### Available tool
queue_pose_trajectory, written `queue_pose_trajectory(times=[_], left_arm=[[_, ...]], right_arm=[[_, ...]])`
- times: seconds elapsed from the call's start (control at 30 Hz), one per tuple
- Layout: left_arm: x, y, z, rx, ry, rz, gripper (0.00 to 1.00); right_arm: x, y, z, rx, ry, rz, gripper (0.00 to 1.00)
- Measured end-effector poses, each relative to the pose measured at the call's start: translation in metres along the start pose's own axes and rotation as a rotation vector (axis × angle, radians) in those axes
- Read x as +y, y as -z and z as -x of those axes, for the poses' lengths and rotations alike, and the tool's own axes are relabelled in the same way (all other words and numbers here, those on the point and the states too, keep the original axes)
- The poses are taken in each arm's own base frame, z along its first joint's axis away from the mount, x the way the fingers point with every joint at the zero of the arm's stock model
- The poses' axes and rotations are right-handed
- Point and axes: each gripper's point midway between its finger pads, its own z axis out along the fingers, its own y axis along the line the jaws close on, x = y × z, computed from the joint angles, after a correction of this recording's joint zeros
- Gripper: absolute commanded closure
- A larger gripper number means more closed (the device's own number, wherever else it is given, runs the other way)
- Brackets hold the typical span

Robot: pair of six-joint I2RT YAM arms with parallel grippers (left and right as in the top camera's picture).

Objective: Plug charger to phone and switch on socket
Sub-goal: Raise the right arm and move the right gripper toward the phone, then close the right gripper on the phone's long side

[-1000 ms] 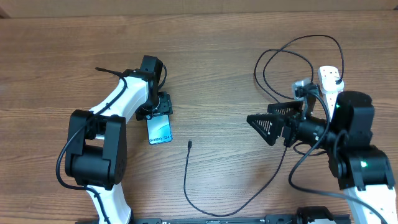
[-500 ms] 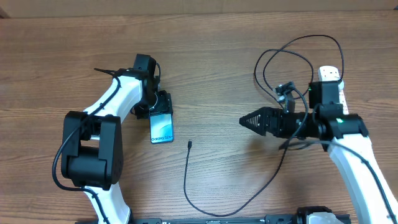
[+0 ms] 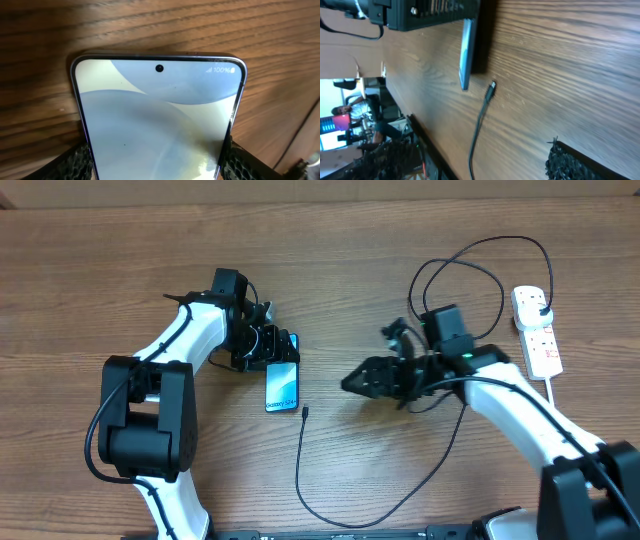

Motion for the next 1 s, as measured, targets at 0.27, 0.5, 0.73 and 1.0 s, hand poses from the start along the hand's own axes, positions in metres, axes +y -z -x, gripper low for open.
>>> queue_pose_trajectory(times=[0.27,0.5,0.73,1.0], left_arm=[[-0.009,-0.003,-0.005,0.023,-0.006,-0.065,0.40],[-0.013,-0.004,-0.008,0.035,-0.012,-0.092,0.40],[-0.013,-0.004,-0.008,0.038,-0.011,-0.096,0.40],[-0.014,-0.004,-0.008,0.038,-0.011,-0.099,0.40]], right_arm=[[0.023,-0.043,0.006,-0.062,0.029,-0.088,0.10],[0.028,-0.073,0.001,-0.086,0.036,-0.150,0.06],[0.017,-0.090,0.021,-0.161,0.003,-0.161,0.00],[-0.004,-0.109,0.021,-0.154,-0.069,-0.184,0.13]])
